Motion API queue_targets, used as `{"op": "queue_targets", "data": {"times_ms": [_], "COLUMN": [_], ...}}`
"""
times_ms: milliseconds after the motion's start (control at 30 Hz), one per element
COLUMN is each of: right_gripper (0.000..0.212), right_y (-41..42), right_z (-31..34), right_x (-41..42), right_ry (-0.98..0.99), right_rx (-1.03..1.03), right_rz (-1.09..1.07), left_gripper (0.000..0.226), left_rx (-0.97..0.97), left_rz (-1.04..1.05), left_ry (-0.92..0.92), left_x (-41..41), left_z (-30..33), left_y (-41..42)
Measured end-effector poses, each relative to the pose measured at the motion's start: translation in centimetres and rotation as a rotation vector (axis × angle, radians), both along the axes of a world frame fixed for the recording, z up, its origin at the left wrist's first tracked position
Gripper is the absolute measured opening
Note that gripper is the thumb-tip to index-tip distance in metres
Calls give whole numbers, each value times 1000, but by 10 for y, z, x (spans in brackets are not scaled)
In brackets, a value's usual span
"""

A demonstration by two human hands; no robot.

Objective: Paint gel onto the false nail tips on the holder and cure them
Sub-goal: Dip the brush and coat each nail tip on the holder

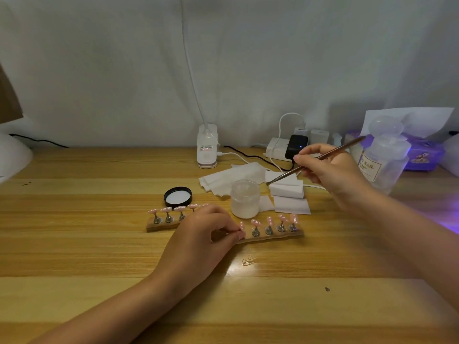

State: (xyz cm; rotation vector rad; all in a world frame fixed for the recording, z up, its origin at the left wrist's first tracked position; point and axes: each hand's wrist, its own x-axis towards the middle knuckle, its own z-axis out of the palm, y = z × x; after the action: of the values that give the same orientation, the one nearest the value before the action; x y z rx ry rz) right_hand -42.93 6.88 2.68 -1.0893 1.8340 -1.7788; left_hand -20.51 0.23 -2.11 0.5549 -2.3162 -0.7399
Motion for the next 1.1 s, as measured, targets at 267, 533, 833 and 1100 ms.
{"op": "queue_targets", "data": {"times_ms": [267,533,833,1100], "right_gripper": [19,27,44,47], "right_y": [35,51,54,51], "right_z": [-16,-44,-47,-53], "right_x": [36,60,69,68], "right_ry": [473,831,722,818], "right_rx": [-278,-384,-435,-394], "right_rz": [96,100,106,78], "left_gripper": [11,15,31,28], "left_rx": [-133,-96,4,43], "left_rz": [-16,-27,-70,-96], "left_ry": [13,35,143,159], "left_x": [2,3,2,2], "left_z": [0,2,3,1], "left_y": [1,3,3,2]}}
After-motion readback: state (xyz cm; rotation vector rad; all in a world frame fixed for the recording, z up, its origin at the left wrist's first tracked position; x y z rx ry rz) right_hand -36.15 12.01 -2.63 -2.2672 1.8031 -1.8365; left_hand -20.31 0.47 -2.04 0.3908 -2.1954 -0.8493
